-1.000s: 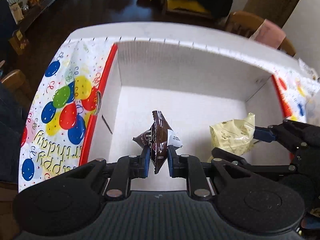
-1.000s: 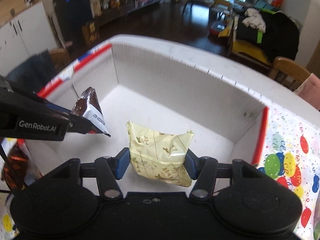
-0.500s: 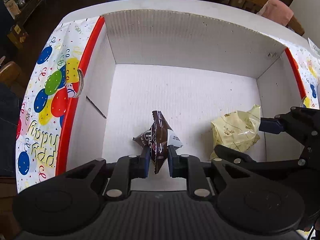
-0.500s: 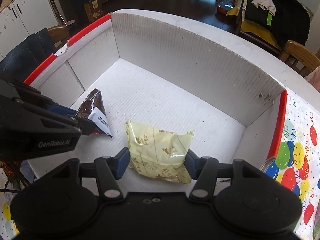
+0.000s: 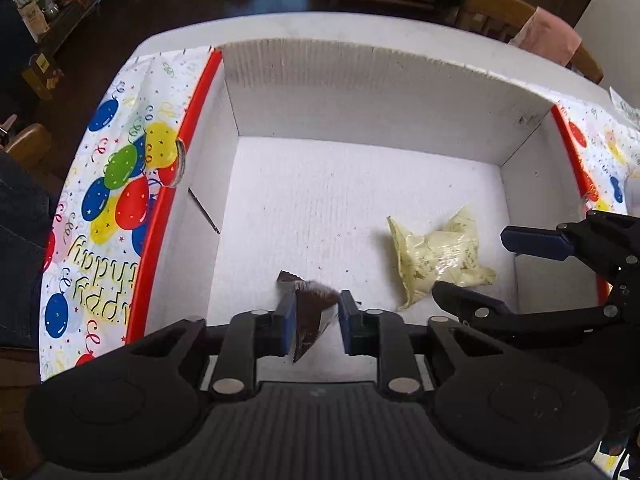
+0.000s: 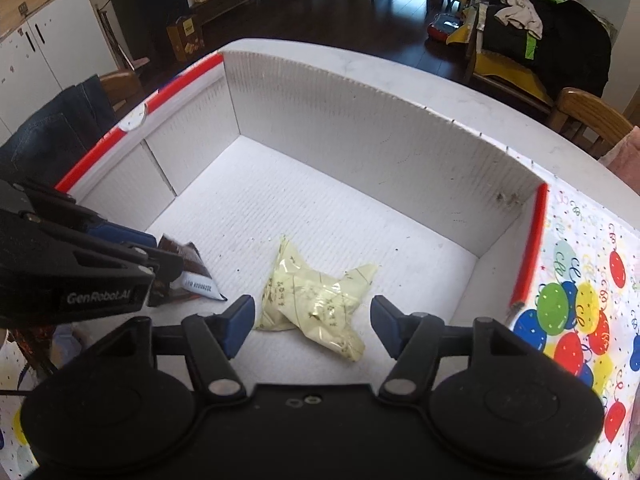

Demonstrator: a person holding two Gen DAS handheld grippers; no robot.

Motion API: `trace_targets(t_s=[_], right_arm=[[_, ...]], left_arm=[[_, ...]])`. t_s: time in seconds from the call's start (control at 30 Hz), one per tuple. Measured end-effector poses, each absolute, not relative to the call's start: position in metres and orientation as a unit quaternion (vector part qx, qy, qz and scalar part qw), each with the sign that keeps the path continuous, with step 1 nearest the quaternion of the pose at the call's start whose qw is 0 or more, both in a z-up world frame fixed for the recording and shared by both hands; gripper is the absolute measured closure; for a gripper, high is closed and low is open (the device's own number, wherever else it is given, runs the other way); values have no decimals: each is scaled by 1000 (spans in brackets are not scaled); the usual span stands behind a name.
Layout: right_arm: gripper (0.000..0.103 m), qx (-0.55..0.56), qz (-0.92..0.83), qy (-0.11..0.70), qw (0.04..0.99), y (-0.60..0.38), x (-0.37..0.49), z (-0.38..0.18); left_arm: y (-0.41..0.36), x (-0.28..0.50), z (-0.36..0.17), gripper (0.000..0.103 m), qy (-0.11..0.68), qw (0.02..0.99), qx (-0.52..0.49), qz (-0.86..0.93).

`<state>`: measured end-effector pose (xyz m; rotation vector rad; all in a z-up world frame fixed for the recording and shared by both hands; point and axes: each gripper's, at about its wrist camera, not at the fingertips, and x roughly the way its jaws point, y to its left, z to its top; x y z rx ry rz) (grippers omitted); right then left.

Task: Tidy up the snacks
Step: 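Open the left tool to drop the brown packet into the box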

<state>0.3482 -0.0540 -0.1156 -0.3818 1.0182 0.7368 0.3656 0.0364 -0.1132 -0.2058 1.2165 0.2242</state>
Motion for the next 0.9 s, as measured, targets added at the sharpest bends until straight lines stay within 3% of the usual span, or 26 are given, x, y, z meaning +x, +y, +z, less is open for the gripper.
trace_targets(t_s=[0.47, 0.53, 0.6, 0.7, 0.9], right_arm=[[28, -127, 327, 440, 827, -89, 325, -72], [27, -122, 326, 434, 831, -92, 318, -66], [26, -115, 325, 429, 835, -95, 312, -59], [24, -104, 325, 423, 840, -99, 303, -50], [18, -84, 329, 404, 849, -105, 282, -34]], left_arm=[[19, 333, -69, 73, 517, 848, -91, 76], [19, 326, -62, 69, 507, 854, -90, 73], [19, 319, -56, 53, 497, 860, -88, 75], [24, 307, -47, 44, 480, 869, -96, 70], [29, 285, -32, 42, 458, 881, -94, 67]])
